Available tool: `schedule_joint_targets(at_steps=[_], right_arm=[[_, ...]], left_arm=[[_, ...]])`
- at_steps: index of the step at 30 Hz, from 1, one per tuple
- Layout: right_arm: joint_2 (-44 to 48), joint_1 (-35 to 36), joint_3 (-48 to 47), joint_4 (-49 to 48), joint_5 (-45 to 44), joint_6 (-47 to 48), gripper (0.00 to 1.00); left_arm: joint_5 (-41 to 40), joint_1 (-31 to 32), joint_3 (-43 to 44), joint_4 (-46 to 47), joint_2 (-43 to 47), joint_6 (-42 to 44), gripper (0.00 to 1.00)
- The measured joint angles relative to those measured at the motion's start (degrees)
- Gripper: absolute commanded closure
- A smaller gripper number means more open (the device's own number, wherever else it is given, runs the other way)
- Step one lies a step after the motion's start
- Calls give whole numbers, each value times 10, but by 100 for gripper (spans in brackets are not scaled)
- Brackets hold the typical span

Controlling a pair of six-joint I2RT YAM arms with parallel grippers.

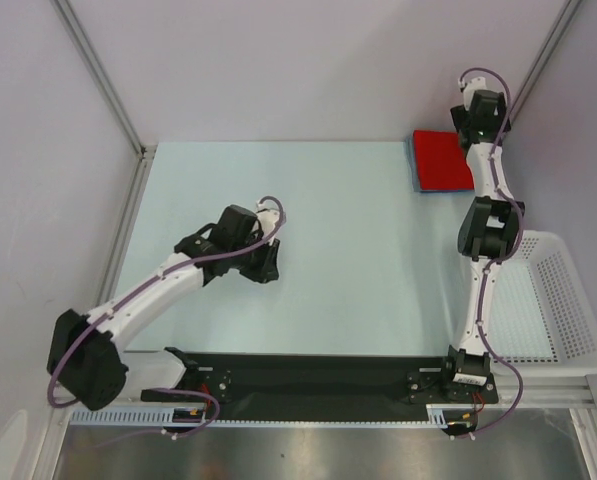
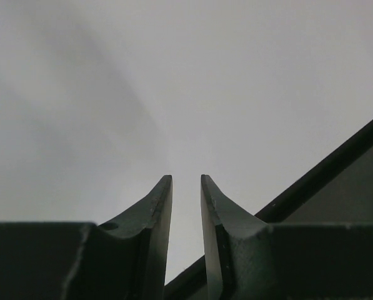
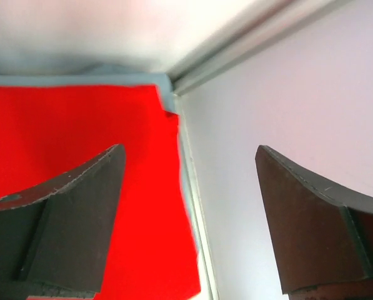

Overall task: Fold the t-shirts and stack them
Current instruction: Neatly place the folded tshirt to the corner, then reset both grippers

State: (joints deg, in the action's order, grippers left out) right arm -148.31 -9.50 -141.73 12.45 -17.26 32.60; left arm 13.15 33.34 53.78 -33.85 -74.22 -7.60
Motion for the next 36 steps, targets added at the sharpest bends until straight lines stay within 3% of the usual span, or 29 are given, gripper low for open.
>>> schedule_joint_targets(at_steps=[5, 6, 7, 11, 17, 22, 24, 27, 31, 36], right_arm=[[84, 78, 8, 63, -29, -35, 9], [107, 104, 8, 81, -28, -59, 9], [131, 132, 8, 99, -26, -86, 1], [247, 243, 53, 137, 2, -204, 0], [510, 346, 382, 92, 69, -397, 0], [697, 356, 740, -18, 126, -591, 0], [772, 353, 885, -20, 141, -668, 0], [852, 349, 1002, 23, 149, -762, 0], [936, 344, 1052, 82, 179, -841, 0], [1082, 367, 1172, 59, 224, -893, 0]], left_arm=[[-4, 0, -9, -2, 100, -5, 63], [-2, 0, -13, -1, 121, -9, 63], [2, 0, -19, 1, 143, -12, 62], [26, -1, -55, 4, 215, -31, 57], [64, -1, -91, 1, 277, -70, 47], [84, -1, -112, 21, 311, -113, 36], [93, -1, -138, 42, 333, -146, 32], [103, -1, -180, 83, 360, -203, 29], [114, -1, -270, 166, 419, -316, 20], [117, -1, -410, 287, 543, -466, 18]])
